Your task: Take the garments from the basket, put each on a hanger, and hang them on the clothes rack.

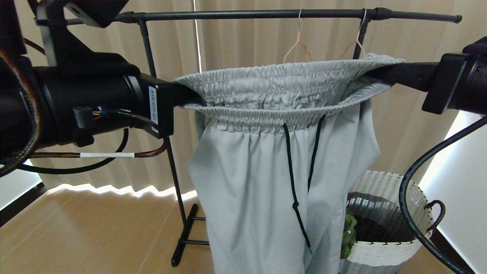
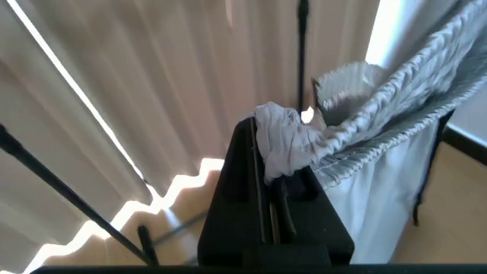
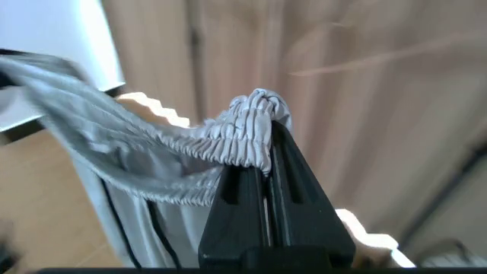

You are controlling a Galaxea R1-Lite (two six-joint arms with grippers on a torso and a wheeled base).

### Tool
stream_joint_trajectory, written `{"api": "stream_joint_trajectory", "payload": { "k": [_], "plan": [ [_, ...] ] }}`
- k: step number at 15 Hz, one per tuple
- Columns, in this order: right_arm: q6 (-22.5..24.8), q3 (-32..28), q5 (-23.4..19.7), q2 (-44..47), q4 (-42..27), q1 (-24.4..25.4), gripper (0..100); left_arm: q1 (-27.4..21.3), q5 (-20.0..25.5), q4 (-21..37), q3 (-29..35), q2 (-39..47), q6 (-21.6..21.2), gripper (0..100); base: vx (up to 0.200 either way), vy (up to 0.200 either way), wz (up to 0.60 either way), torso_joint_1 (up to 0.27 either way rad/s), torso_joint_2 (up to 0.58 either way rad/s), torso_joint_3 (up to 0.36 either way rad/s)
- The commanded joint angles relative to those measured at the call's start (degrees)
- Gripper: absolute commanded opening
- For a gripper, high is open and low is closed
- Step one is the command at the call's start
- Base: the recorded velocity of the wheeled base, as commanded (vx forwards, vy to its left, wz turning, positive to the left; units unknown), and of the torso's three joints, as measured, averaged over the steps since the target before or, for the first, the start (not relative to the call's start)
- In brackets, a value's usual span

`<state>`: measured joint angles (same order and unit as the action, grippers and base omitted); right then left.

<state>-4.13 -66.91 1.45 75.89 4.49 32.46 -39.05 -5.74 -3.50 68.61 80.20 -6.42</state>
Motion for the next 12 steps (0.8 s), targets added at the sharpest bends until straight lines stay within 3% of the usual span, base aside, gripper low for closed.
{"api": "stream_joint_trajectory", "payload": {
  "k": [1, 2, 4, 6, 8, 12],
  "plan": [
    [0.0, 0.12, 1.36, 0.75, 0.0, -0.21, 0, 0.11, -0.85, -0.63, 1.18, 2.42, 0.01, 0, 0.0, 0.0, 0.0, 0.0, 0.0, 0.0],
    [0.0, 0.03, 4.26, 1.02, 0.0, -0.3, 0, 0.9, -3.4, -1.25, 3.11, 3.91, -0.08, 0, 0.0, 0.0, 0.0, 0.0, 0.0, 0.0],
    [0.0, -0.23, 5.84, 1.11, 0.08, -0.91, 0, 1.34, -3.84, -2.04, 5.31, 5.23, -0.08, 0, 0.0, 0.0, 0.0, 0.0, 0.0, 0.0],
    [0.0, -1.29, 6.99, 1.98, 0.08, -5.22, 0, 2.57, -4.01, -4.06, 8.21, 6.99, -0.26, 0, 0.0, 0.0, 0.0, 0.0, 0.0, 0.0],
    [0.09, -2.43, 7.16, 3.04, 0.08, -8.03, 0, 2.66, -4.1, -4.15, 9.61, 7.51, -0.61, 0, 0.0, 0.0, 0.0, 0.0, 0.0, 0.0],
    [0.0, -2.34, 6.81, 4.27, 3.07, -8.03, 0, 1.96, -4.19, -4.85, 8.38, 8.57, -0.61, 0, 0.0, 0.0, 0.0, 0.0, 0.0, 0.0]
  ]
}}
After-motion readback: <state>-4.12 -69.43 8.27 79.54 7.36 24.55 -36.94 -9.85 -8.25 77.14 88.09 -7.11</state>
